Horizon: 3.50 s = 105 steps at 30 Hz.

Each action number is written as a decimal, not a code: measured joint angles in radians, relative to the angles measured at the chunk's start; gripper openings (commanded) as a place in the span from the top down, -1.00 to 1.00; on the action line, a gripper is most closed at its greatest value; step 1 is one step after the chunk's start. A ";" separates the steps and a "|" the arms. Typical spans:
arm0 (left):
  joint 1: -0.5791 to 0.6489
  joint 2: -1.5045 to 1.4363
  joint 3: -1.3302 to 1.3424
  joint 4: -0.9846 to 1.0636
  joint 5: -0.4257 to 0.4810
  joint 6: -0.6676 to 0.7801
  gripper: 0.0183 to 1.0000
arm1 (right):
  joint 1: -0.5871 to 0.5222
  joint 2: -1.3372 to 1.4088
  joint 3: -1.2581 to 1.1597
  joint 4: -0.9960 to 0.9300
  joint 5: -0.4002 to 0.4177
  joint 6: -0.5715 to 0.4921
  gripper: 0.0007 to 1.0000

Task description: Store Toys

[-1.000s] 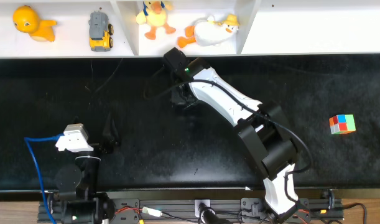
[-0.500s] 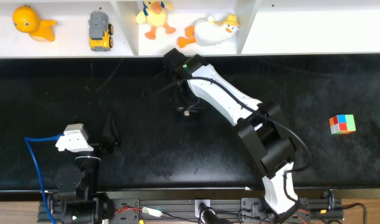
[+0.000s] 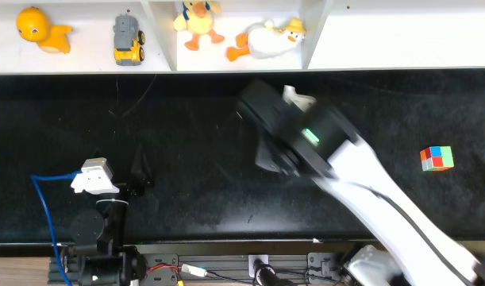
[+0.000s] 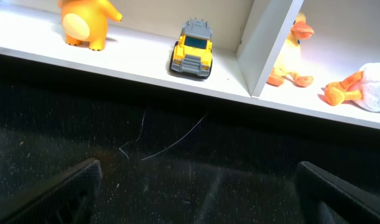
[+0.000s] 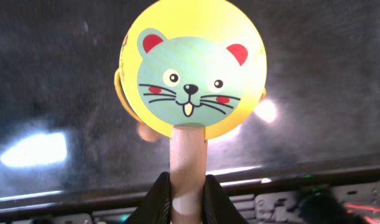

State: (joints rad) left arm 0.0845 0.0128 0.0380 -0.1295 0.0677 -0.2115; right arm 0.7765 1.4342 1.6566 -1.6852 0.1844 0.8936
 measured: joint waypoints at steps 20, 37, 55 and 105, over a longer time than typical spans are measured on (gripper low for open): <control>0.000 0.000 0.000 0.000 0.000 0.000 -1.00 | -0.687 -0.450 -0.501 0.413 0.233 -0.306 0.91; 0.000 0.000 0.000 0.000 0.000 0.000 -1.00 | -0.877 -0.014 -0.513 1.052 -0.071 -0.925 0.91; 0.000 0.000 0.000 0.000 0.000 0.000 -1.00 | -0.834 0.246 -0.514 1.509 -0.249 -0.961 0.91; 0.000 0.000 0.000 0.000 0.000 0.000 -0.99 | -0.858 -0.386 -0.266 0.495 -0.061 -0.281 -0.99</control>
State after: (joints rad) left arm 0.0845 0.0128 0.0380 -0.1295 0.0677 -0.2119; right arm -0.0814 1.0477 1.3911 -1.1904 0.1234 0.6125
